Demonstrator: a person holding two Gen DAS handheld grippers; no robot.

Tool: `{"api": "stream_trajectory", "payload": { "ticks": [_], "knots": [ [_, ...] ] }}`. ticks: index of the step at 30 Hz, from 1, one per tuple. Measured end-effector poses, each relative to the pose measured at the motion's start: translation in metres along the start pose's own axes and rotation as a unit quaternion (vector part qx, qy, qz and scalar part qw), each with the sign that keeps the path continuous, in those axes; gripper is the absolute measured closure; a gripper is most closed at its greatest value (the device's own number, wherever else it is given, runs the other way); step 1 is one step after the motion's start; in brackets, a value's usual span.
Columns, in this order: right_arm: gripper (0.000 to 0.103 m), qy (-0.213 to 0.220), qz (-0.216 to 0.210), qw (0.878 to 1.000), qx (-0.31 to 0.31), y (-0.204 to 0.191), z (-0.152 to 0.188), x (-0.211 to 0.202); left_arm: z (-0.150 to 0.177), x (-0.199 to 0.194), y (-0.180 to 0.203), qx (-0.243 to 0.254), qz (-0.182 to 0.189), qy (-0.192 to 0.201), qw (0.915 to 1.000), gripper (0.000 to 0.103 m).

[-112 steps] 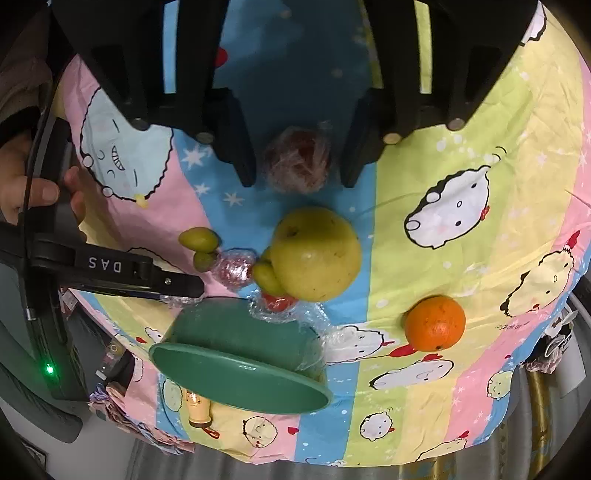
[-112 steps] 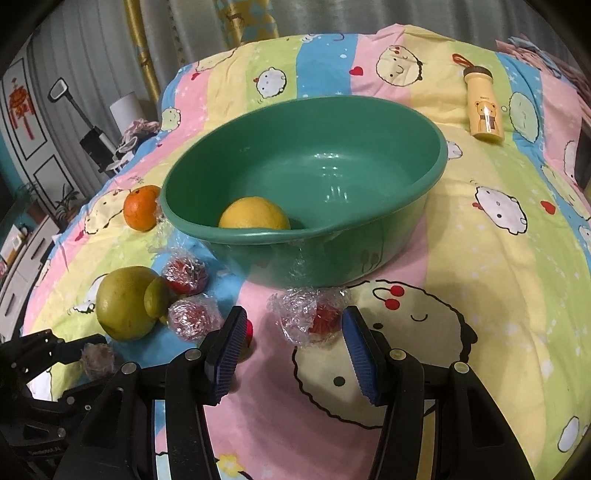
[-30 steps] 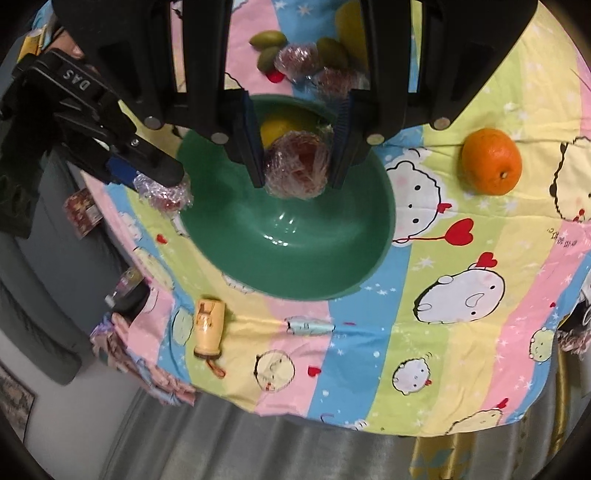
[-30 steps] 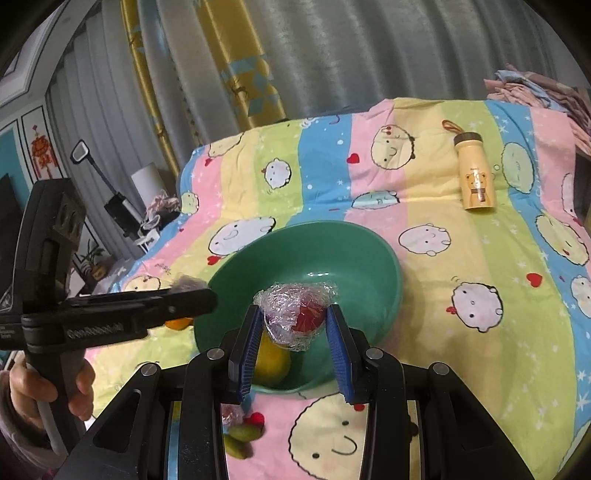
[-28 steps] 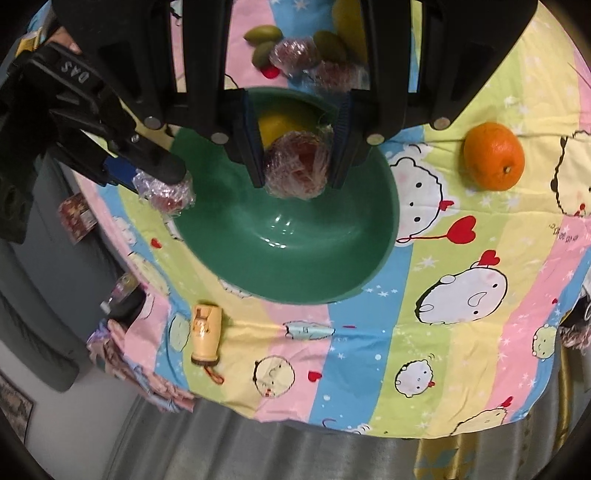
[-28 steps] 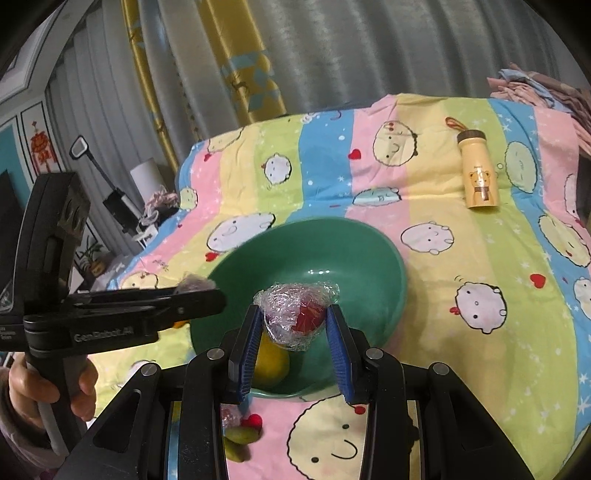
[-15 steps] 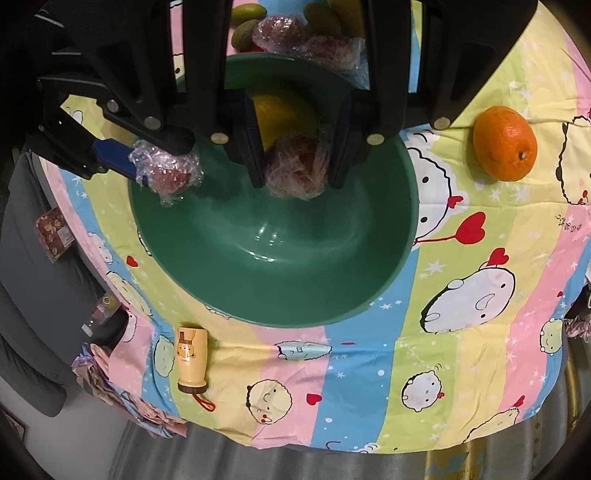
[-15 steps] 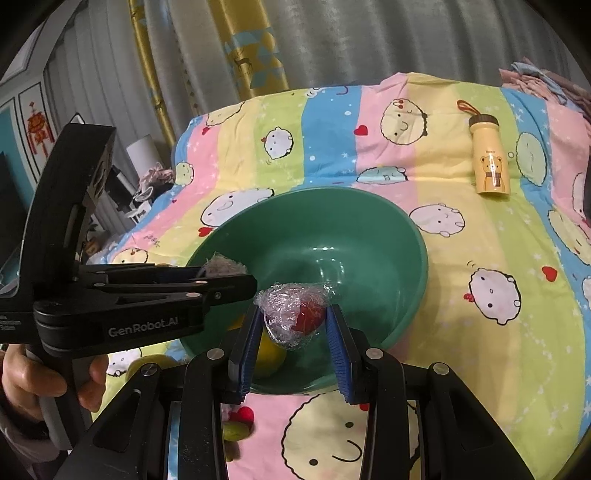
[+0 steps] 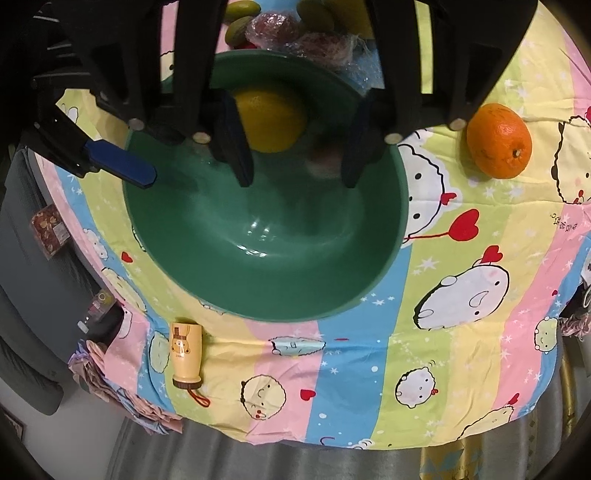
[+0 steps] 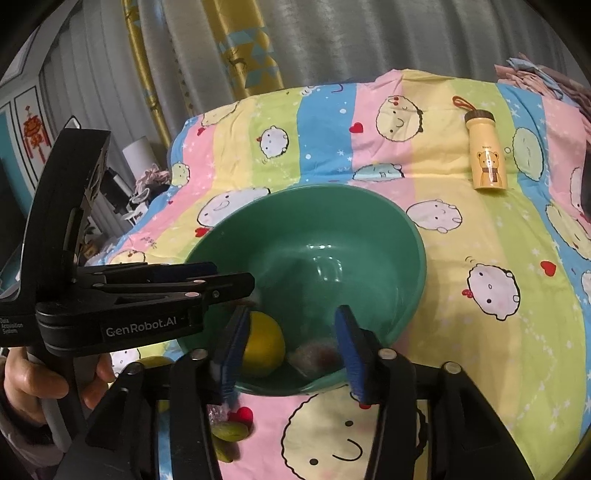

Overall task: Organize fruits
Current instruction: 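Carry the wrapped red fruit into the green basin and release, then move the left tool toward the small green fruits by the pomelo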

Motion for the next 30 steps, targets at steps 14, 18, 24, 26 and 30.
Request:
{"api": "stream_trajectory", "payload": {
  "ticks": [14, 18, 24, 26, 30],
  "knots": [
    [0.049, 0.048, -0.026, 0.998, 0.033, 0.008, -0.002, -0.036, 0.012, -0.059, -0.028, -0.037, 0.005, 0.055, 0.9978, 0.041],
    [0.049, 0.050, -0.033, 0.998, 0.037, 0.009, 0.001, -0.044, 0.025, -0.070, -0.035, -0.048, 0.005, 0.054, 0.9973, 0.041],
    [0.049, 0.040, -0.029, 0.999, 0.023, 0.004, 0.008, -0.049, 0.054, -0.092, -0.040, -0.068, 0.016, 0.061, 0.9957, 0.041],
    [0.049, 0.035, -0.029, 0.999, 0.011, 0.001, 0.010, -0.052, 0.065, -0.099, -0.038, -0.072, 0.024, 0.062, 0.9952, 0.041],
    [0.049, 0.025, -0.042, 0.999, 0.007, -0.002, 0.026, -0.061, 0.085, -0.105, -0.027, -0.058, 0.037, 0.056, 0.9961, 0.041]
  ]
}}
Point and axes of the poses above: each gripper's, at about its wrist camera, not at the fingertips, and x roughly the way its jaws point, y to its right, z to its underside, the point moved 1 cm from there along x, roughly the way its jaws point, and after that the axes turned 1 degree about z, right-handed, at the moved point
